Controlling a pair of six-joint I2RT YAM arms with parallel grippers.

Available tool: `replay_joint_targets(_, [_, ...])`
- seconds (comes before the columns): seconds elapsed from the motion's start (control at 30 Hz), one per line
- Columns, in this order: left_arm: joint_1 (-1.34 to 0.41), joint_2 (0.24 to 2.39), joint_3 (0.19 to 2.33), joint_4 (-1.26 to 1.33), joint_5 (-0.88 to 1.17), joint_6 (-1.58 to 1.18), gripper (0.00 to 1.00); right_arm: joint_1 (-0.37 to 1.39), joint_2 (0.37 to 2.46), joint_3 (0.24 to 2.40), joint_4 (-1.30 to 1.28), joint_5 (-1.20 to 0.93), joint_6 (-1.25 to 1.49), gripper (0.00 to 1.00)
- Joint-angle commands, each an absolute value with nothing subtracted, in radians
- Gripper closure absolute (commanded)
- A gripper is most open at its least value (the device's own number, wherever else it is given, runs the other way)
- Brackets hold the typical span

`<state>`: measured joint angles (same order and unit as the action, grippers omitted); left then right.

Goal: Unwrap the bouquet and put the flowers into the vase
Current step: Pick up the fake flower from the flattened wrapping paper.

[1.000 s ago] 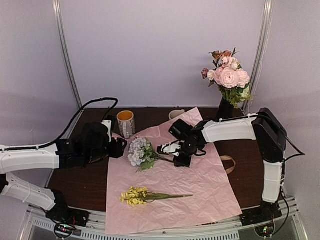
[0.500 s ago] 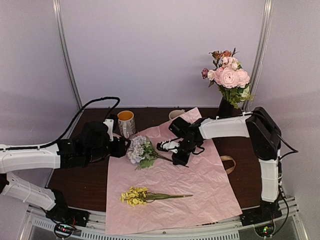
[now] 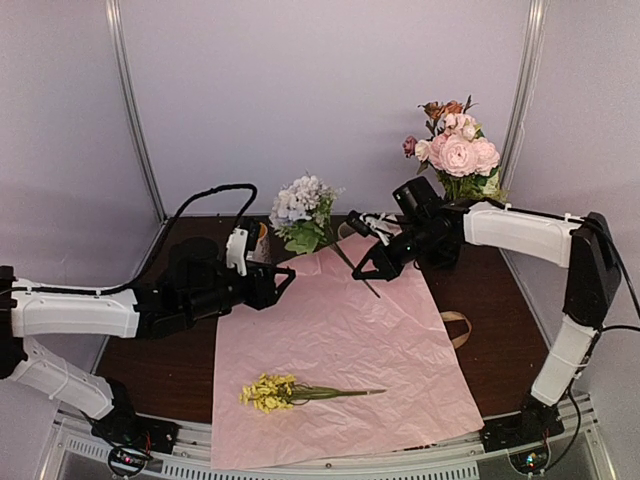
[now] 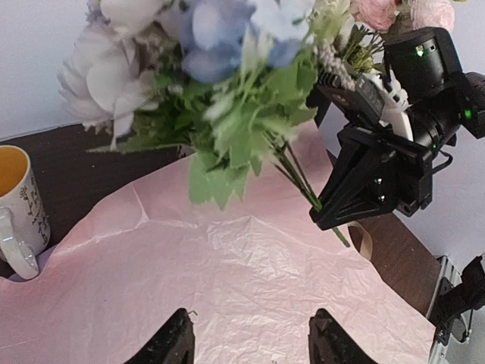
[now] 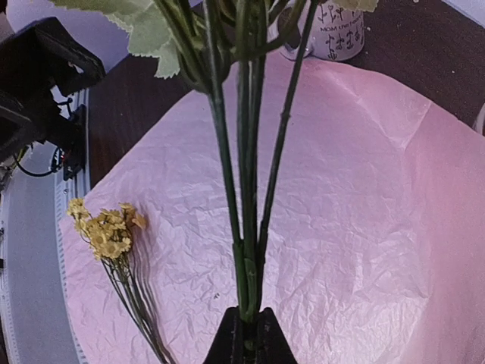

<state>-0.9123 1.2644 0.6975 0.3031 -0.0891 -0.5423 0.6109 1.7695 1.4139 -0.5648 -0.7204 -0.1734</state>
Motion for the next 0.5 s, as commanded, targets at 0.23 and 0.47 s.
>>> replay_joint_targets(0.23, [-0.957, 1.459, 0.734, 0.948, -0.077, -0.592, 0.44, 0.609, 1.621, 1.258, -0.096, -1.039, 0.158, 1.00])
replay_joint_targets(0.47, [-0.957, 1.612, 0.835, 1.098, -0.017, -0.679, 0.46, 0.609, 1.605, 1.240, 0.062, -1.080, 0.294, 1.00])
